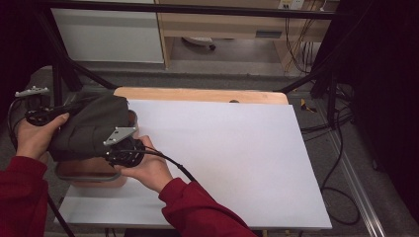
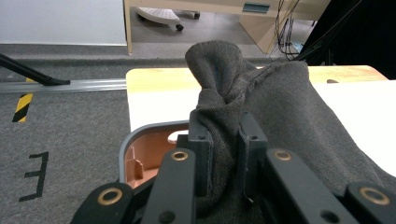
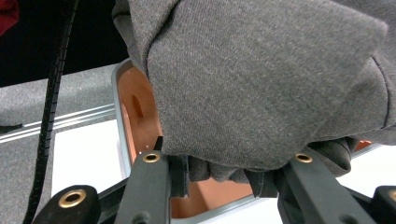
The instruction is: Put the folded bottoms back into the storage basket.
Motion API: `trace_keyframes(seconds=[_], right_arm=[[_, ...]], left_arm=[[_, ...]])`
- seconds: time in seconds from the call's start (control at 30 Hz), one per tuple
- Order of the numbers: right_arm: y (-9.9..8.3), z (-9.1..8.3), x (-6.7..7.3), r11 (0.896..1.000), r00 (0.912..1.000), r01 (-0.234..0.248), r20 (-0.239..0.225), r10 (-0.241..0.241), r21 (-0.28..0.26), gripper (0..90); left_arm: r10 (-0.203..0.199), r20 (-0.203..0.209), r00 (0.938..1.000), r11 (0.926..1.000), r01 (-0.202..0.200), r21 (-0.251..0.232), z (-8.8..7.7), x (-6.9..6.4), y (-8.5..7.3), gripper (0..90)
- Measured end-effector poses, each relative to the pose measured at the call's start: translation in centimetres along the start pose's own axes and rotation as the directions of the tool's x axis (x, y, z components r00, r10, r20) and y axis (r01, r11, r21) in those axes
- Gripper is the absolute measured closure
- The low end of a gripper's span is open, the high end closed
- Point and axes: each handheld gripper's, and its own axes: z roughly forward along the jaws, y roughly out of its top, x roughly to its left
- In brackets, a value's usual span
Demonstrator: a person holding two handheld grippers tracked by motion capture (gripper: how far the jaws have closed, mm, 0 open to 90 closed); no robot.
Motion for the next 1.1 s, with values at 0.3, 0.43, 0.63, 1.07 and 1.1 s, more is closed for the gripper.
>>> trace_keyframes(seconds=[0.3,0.43,0.63,1.07,1.1], right_arm=[[-0.1,0.3,0.2,1.0,1.0,0.002,-0.009,-0.002,0.013,65.4],[-0.2,0.5,0.4,1.0,0.9999,0.0,-0.012,0.001,0.02,65.3],[-0.4,0.8,0.5,1.0,0.9999,0.0,-0.017,0.0,0.026,65.3],[-0.6,1.2,0.7,0.999,0.9996,0.002,-0.028,-0.001,0.038,65.2],[-0.6,1.2,0.7,0.999,0.9996,0.002,-0.028,-0.001,0.038,65.2]], left_arm=[[-0.001,-0.002,1.0,0.9999,0.001,0.015,0.1,0.3,-0.6,79.0],[-0.008,-0.001,1.0,0.9997,0.008,0.022,0.2,0.5,-0.9,78.9],[-0.012,-0.004,0.9999,0.9992,0.012,0.037,0.4,0.8,-1.1,78.8],[-0.018,-0.003,0.9998,0.9986,0.018,0.049,0.7,1.2,-1.6,78.4],[-0.016,-0.004,0.9999,0.9986,0.016,0.051,0.7,1.2,-1.6,78.4]])
